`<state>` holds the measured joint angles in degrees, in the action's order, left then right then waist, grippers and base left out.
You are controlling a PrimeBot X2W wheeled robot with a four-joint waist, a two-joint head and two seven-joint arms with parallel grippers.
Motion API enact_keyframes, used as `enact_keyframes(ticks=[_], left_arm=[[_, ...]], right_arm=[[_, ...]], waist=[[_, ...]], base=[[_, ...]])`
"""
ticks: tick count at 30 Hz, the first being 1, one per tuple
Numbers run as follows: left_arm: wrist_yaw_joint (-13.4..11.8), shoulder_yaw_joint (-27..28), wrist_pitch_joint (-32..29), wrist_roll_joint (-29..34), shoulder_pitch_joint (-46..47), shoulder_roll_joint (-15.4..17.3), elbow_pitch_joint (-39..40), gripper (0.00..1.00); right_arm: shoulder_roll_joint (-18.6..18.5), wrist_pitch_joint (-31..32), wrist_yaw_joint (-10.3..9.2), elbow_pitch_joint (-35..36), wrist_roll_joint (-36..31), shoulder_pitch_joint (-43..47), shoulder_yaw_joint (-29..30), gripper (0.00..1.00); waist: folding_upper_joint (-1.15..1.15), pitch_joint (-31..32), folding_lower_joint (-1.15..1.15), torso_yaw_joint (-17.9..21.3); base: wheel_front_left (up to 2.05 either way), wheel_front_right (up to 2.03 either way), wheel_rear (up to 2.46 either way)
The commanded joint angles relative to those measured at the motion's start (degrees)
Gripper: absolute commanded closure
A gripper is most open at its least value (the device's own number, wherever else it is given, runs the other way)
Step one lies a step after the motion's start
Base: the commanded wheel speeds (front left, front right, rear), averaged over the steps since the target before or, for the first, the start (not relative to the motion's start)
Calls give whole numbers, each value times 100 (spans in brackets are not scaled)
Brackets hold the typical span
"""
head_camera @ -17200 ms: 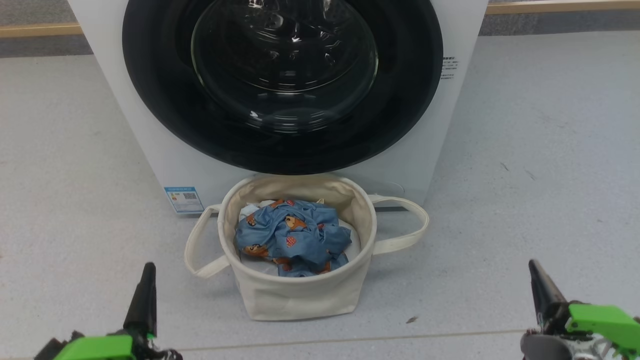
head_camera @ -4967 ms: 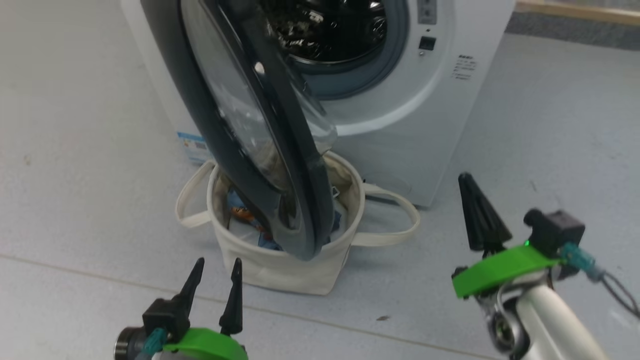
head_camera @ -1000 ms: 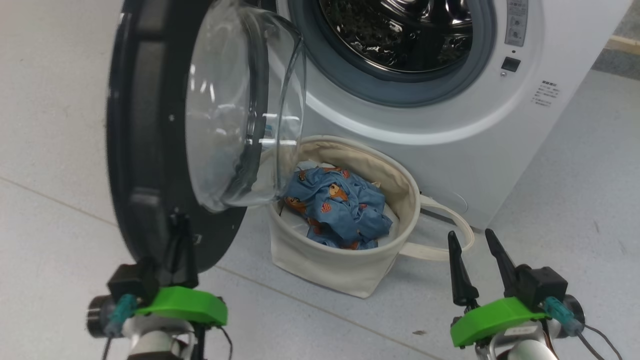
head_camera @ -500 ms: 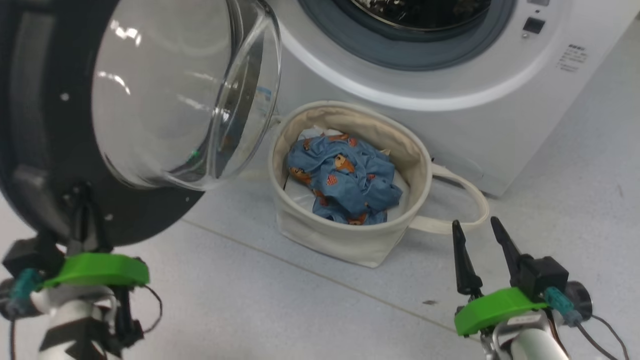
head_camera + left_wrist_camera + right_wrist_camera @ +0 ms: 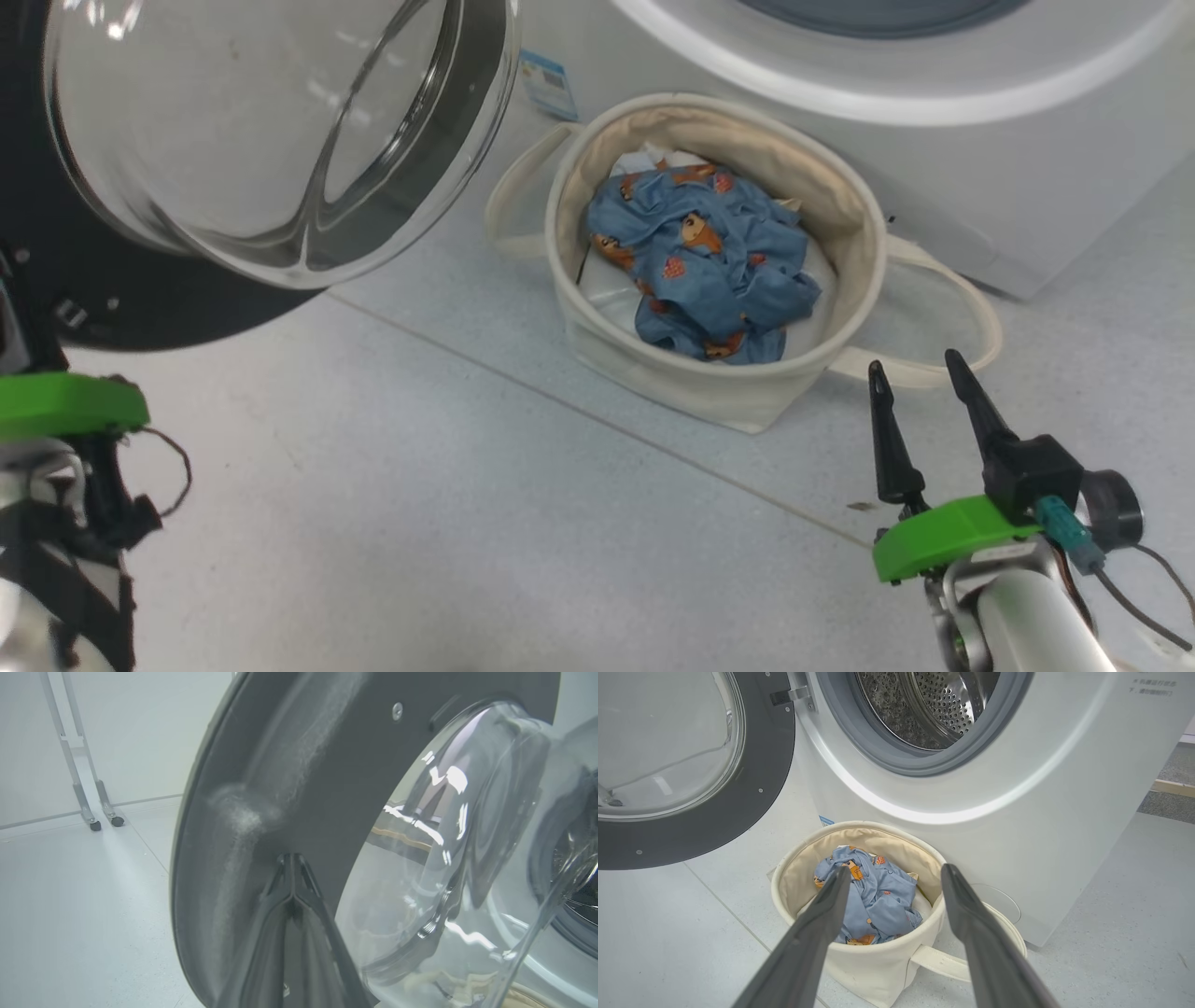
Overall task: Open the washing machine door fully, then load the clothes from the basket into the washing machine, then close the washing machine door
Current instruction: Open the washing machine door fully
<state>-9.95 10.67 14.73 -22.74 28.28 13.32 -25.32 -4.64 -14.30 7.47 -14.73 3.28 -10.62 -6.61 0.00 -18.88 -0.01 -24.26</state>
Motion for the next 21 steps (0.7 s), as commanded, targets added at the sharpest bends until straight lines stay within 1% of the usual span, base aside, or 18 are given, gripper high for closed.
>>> enact_keyframes(ticks=[1, 8, 11, 16, 21], left_arm=[[32, 330, 27, -61, 289, 387, 17, 100], [126, 543, 27, -134, 853, 671, -694, 100], [177, 613, 27, -91, 947, 671, -743, 100], [259, 574, 27, 191, 739, 490, -505, 100], [352, 355, 27, 524, 248, 141, -106, 100]], right_arm=[[-54, -70, 2, 188, -73, -124, -139, 0], [-244, -70, 2, 253, -122, -183, -98, 0], [-270, -70, 2, 245, -122, -178, -96, 0], [-159, -70, 2, 186, -69, -175, -128, 0], [21, -70, 2, 128, 38, -159, -150, 0]], waist=[[0, -187, 1, -142], [0, -452, 1, -267], [0, -449, 1, -276], [0, -216, 1, -201], [0, 224, 1, -37]], base=[[0, 0, 0], [0, 0, 0], [0, 0, 0], [0, 0, 0], [0, 0, 0]])
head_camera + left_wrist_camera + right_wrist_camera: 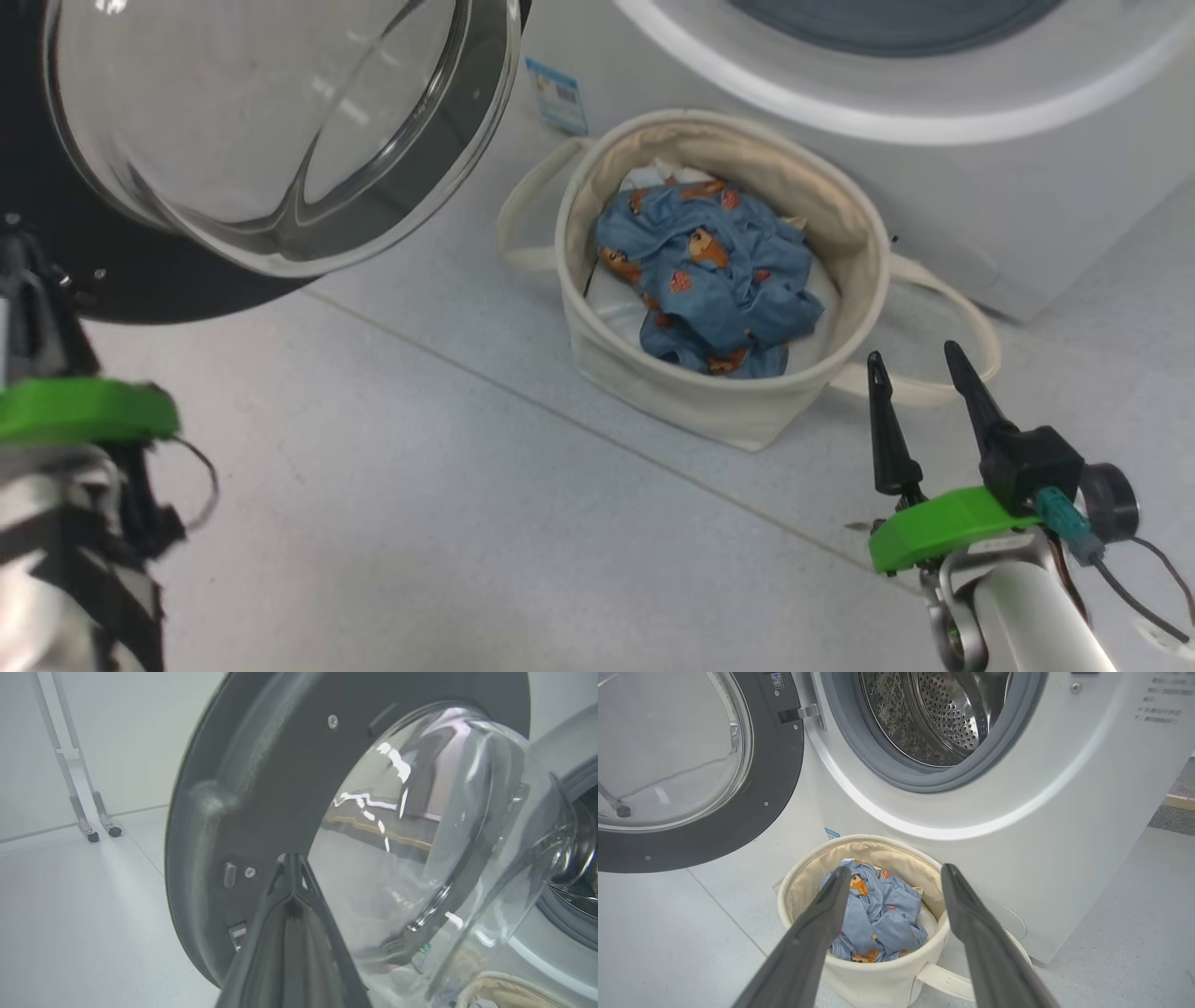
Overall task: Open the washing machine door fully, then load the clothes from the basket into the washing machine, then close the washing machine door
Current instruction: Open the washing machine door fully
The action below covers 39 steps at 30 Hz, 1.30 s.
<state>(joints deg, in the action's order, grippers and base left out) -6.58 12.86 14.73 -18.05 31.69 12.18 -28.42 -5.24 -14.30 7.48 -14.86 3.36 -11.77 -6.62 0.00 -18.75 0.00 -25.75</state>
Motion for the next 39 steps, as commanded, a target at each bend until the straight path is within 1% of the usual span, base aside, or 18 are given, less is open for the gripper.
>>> enact_keyframes(ticks=[1, 7, 11, 15, 20, 21, 23, 24, 27, 30, 31, 32, 39], left_arm=[[39, 76, 27, 121, -205, 183, 285, 100], [281, -399, 27, 383, -873, -288, 592, 100], [480, -727, 27, 478, -1319, -543, 747, 100], [618, -953, 27, 450, -1747, -724, 897, 100], [710, -1114, 27, 405, -2173, -842, 1086, 100], [692, -1103, 27, 381, -2330, -872, 1221, 100], [680, -1089, 27, 331, -2498, -898, 1382, 100], [680, -1089, 27, 331, -2498, -898, 1382, 100], [664, -1115, 27, 269, -2731, -920, 1591, 100], [687, -1301, 27, 185, -2872, -926, 1684, 100], [692, -1370, 27, 181, -2898, -927, 1700, 73], [684, -1418, 27, 184, -2911, -928, 1721, 0], [610, -1532, 27, 111, -2947, -929, 1773, 0]], right_arm=[[114, -70, 1, 133, 57, -32, -149, 0], [225, -70, 1, 122, 261, 98, -143, 0], [233, -70, 1, 262, 704, 268, -230, 0], [234, -70, 1, 449, 988, 460, -295, 0], [235, -70, 1, 673, 1114, 672, -293, 0], [235, -70, 1, 773, 1156, 731, -285, 0], [235, -70, 1, 853, 1178, 776, -273, 0], [235, -70, 1, 853, 1178, 776, -273, 0], [235, -70, 1, 919, 1228, 837, -173, 0], [235, -70, 1, 904, 1224, 890, -79, 0], [235, -70, 1, 886, 1198, 898, -75, 0], [235, -70, 1, 870, 1167, 899, -73, 0], [235, -70, 1, 811, 1076, 879, -54, 0]], waist=[[0, 314, 0, 159], [0, 968, 0, 548], [0, 1363, 0, 899], [0, 1660, 0, 1296], [0, 1855, 0, 1775], [0, 1881, 0, 1956], [0, 1884, 0, 2115], [0, 1884, 0, 2115], [0, 1879, 0, 2275], [0, 1877, 0, 2324], [0, 1879, 0, 2332], [0, 1882, 0, 2334], [0, 1922, 0, 2301]], base=[[0, 0, 0], [0, 0, 0], [0, 0, 0], [0, 0, 0], [0, 0, 0], [0, 0, 0], [0, 0, 0], [0, 0, 0], [0, 0, 0], [0, 0, 0], [0, 0, 0], [0, 0, 0], [0, 0, 0]])
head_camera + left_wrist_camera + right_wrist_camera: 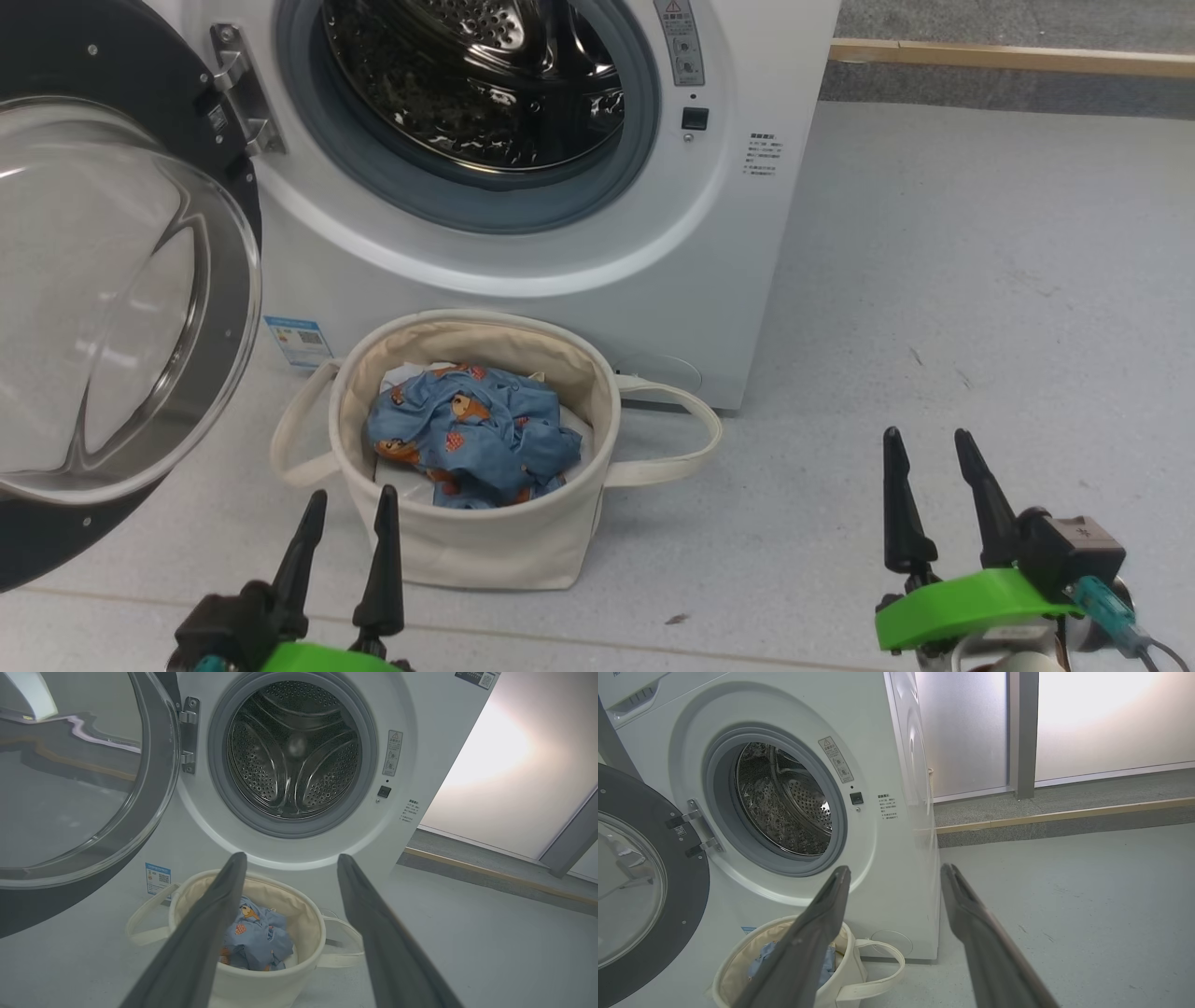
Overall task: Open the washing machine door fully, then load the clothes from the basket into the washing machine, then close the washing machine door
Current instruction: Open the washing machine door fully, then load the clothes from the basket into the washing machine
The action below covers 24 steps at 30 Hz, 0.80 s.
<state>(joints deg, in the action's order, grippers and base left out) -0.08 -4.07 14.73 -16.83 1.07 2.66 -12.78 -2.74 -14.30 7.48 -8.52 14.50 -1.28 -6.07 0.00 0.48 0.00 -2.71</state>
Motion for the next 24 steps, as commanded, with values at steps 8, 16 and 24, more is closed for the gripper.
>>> enact_keyframes(ticks=[8, 16, 24], left_arm=[[-222, 172, 27, 62, 92, 22, 186, 0], [-12, 32, 27, -195, 86, 22, -50, 0], [7, 48, 27, -176, 152, 22, -105, 0]], right_arm=[[-14, -70, 1, 79, -172, -159, -64, 0], [-14, -70, 1, -7, -172, -184, -78, 0], [-14, -70, 1, -55, -153, -195, -109, 0]], waist=[[0, 17, 0, -64], [0, 0, 0, -63], [0, -47, 0, -59]], base=[[0, 0, 0], [1, -4, 3], [52, -105, 53]])
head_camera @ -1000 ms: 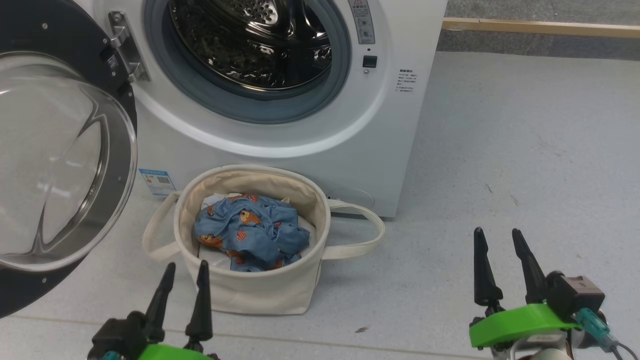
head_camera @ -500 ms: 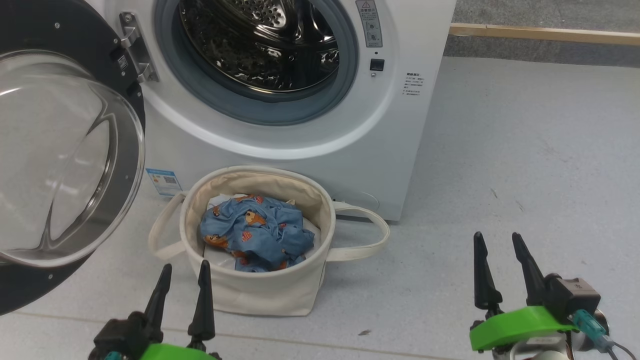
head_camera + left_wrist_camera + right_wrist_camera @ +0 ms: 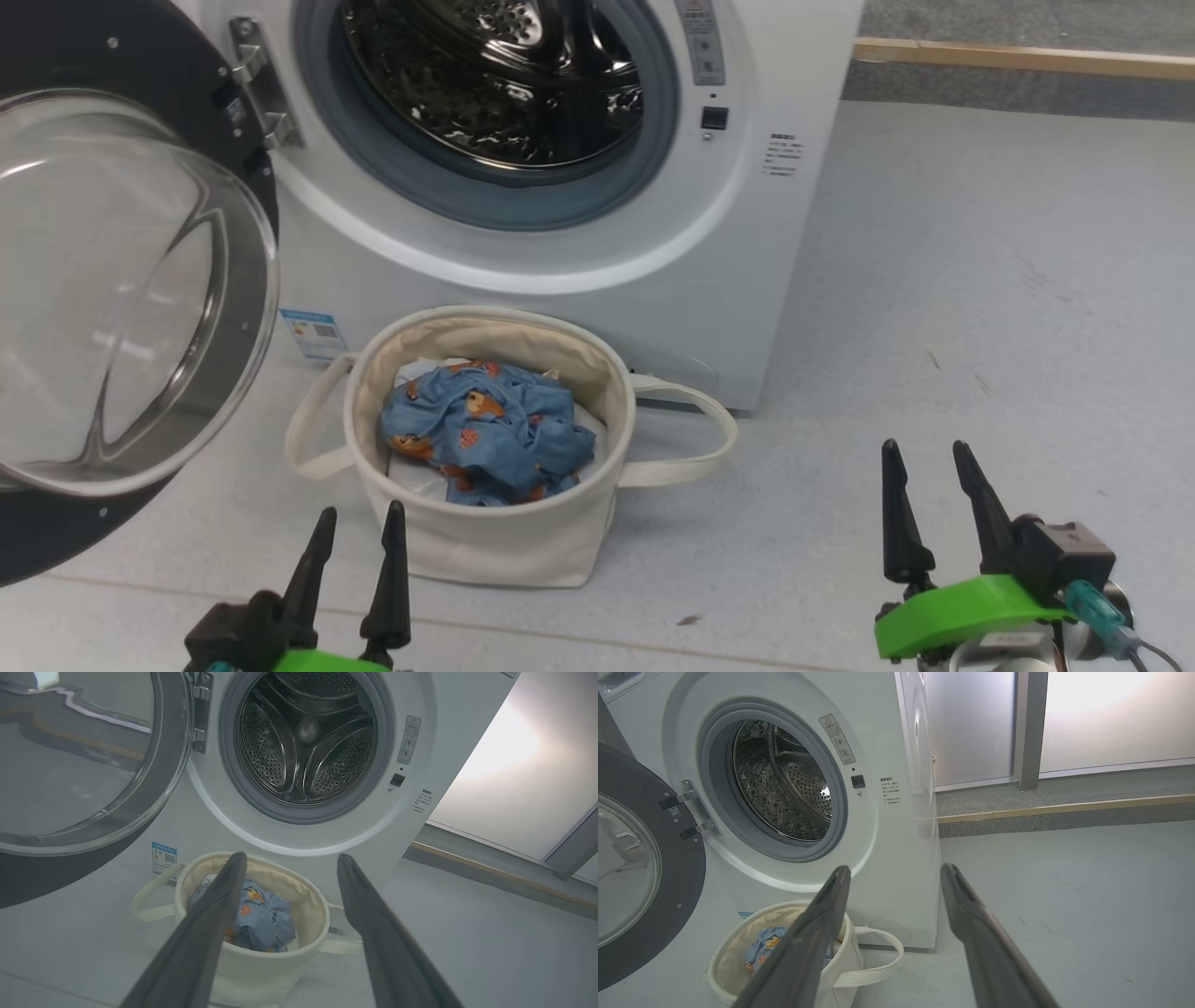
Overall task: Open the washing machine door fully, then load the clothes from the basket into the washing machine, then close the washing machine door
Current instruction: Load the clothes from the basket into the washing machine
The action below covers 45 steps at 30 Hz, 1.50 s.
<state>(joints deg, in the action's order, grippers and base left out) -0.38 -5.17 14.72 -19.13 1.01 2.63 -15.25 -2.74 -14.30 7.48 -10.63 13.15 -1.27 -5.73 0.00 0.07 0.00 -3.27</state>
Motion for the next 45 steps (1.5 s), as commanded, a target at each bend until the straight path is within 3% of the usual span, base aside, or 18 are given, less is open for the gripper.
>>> enact_keyframes(ticks=[1, 10, 16, 30, 37, 45], left_arm=[[37, 151, 28, 60, 160, 25, 142, 0], [132, -52, 28, 191, 158, 25, 173, 0], [60, -136, 28, 236, 196, 25, 218, 0], [10, -244, 28, 271, 436, 25, -126, 0], [-20, -331, 28, 239, 1037, 25, -1144, 0], [88, -379, 7, -26, 2406, 25, -3155, 0]], right_arm=[[-14, -70, 1, 153, -19, -198, -143, 0], [-14, -70, 1, 140, -18, -213, -180, 0], [-14, -70, 1, 158, -13, -253, -226, 0], [-14, -70, 1, 301, -207, -355, -365, 0], [-14, -70, 1, 400, -354, -465, -407, 0], [-14, -70, 1, 520, -499, -754, -337, 0]], waist=[[0, -12, 0, -5], [0, -64, 0, -67], [0, -184, 0, -120], [0, -582, 0, -46], [0, -1127, 0, 128], [0, -2025, 0, 338]], base=[[111, -170, 59], [177, -207, 30], [146, -144, -2], [29, -29, 0], [0, 0, 0], [0, 0, 0]])
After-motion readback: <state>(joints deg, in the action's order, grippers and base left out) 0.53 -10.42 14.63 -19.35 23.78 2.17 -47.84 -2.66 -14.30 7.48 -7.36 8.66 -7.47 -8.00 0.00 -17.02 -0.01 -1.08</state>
